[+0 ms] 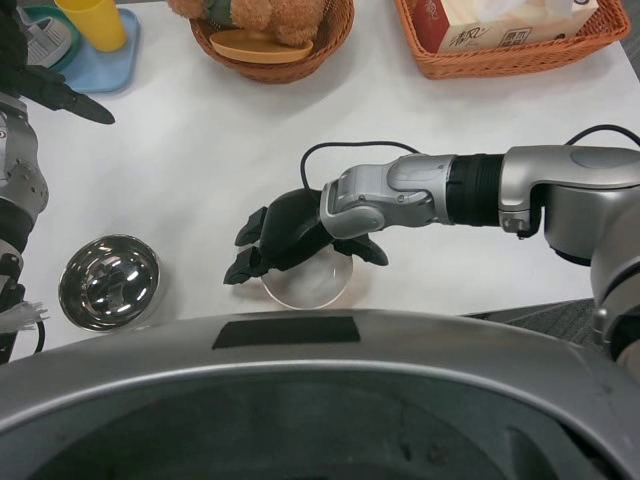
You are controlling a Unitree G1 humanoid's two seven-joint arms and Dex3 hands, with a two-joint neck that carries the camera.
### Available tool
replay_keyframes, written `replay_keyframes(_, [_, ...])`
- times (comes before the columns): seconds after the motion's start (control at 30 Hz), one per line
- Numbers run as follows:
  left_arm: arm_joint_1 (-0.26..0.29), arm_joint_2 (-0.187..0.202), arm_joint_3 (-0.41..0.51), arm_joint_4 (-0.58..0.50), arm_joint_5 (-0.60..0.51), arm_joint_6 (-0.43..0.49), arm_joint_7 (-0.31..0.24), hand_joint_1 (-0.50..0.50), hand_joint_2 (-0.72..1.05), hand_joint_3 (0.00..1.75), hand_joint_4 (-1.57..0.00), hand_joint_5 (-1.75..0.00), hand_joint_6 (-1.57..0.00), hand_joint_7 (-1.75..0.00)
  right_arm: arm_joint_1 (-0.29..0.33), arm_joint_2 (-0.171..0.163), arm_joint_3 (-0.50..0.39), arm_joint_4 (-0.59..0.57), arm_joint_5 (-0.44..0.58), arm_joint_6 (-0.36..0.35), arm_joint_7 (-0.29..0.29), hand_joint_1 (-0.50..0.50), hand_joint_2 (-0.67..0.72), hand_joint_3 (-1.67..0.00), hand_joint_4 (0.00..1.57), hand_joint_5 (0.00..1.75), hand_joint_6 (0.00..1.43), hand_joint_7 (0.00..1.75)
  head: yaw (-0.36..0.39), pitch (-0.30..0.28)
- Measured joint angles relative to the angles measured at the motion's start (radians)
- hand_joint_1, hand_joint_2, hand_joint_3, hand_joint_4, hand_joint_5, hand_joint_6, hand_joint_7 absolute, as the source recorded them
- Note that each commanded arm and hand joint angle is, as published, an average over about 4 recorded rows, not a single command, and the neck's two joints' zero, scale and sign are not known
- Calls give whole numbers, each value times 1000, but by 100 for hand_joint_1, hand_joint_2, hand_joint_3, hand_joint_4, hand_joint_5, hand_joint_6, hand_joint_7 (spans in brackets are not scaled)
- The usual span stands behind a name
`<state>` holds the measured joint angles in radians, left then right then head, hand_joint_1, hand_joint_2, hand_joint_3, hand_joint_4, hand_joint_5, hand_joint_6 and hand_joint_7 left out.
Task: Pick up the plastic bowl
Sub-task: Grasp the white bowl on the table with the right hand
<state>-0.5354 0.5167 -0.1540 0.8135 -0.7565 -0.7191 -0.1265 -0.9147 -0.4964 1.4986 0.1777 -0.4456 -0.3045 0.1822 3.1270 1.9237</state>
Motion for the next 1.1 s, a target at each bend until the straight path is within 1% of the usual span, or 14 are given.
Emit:
replay_keyframes(0.17, [0,1,0,0,-1,0,0,-50,-61,0,0,0,0,0,1,1,0,14,15,-1,0,-25,15,-18,0,0,0,28,0,0])
replay_keyframes(0.23, [0,1,-1,0,-2,0,0,-50,-64,0,0,0,0,0,6,1,-4,16,19,-3,0,-27,11,-26,0,0,0,28,0,-1])
replay_keyframes(0.43, [0,2,-1,0,-8,0,-1,-50,-61,0,0,0,0,0,22,-2,-30,19,37,-24,1,-29,-7,-59,0,0,0,52,2,-1])
replay_keyframes(0.53, [0,2,-2,0,-11,0,-1,-50,-55,0,0,0,0,0,28,-7,-41,21,55,-30,1,-29,-13,-89,0,0,0,68,2,-2])
replay_keyframes(0.57, [0,2,-2,0,-11,0,-1,-50,-55,0,0,0,0,0,30,-9,-43,23,62,-33,1,-29,-15,-103,0,0,0,75,1,-2])
replay_keyframes(0.6, [0,2,-2,0,-11,0,-1,-50,-55,0,0,0,0,0,33,-11,-46,25,69,-37,1,-29,-16,-111,0,0,0,80,0,-2])
replay_keyframes(0.63, [0,2,-2,0,-11,0,-1,-50,-57,0,0,0,0,0,36,-12,-47,27,76,-40,1,-29,-19,-121,0,0,0,89,0,-3])
replay_keyframes(0.67, [0,2,-2,0,-11,0,-1,-50,-59,0,0,0,0,0,38,-13,-48,31,85,-44,1,-28,-26,-135,0,2,0,103,0,-3])
replay_keyframes(0.73, [0,2,-2,0,-11,0,-1,-50,-61,0,0,0,0,0,42,-15,-50,38,102,-52,0,-26,-38,-155,0,7,0,127,1,-4])
replay_keyframes(0.77, [0,2,-2,0,-11,0,-1,-50,-59,0,0,0,0,0,44,-15,-50,43,113,-57,-1,-26,-43,-159,0,12,0,134,1,-4])
replay_keyframes(0.8, [0,2,-2,0,-11,0,-1,-50,-57,0,0,0,0,0,45,-16,-50,50,124,-64,-3,-27,-45,-159,0,15,0,136,1,-4])
replay_keyframes(0.87, [1,2,-2,0,-11,0,-1,-50,-59,0,0,0,0,0,47,-17,-50,63,147,-79,-12,-29,-51,-159,0,24,0,143,2,-3])
replay_keyframes(1.0, [1,2,-1,0,-11,0,-1,-50,-64,0,0,0,0,0,48,-19,-50,79,160,-102,-29,-34,-54,-159,0,46,0,147,2,-2])
replay_keyframes(1.1, [1,2,-1,0,-11,0,-1,-50,-64,0,0,0,0,0,48,-19,-51,81,153,-106,-32,-38,-56,-159,0,51,0,148,3,-1])
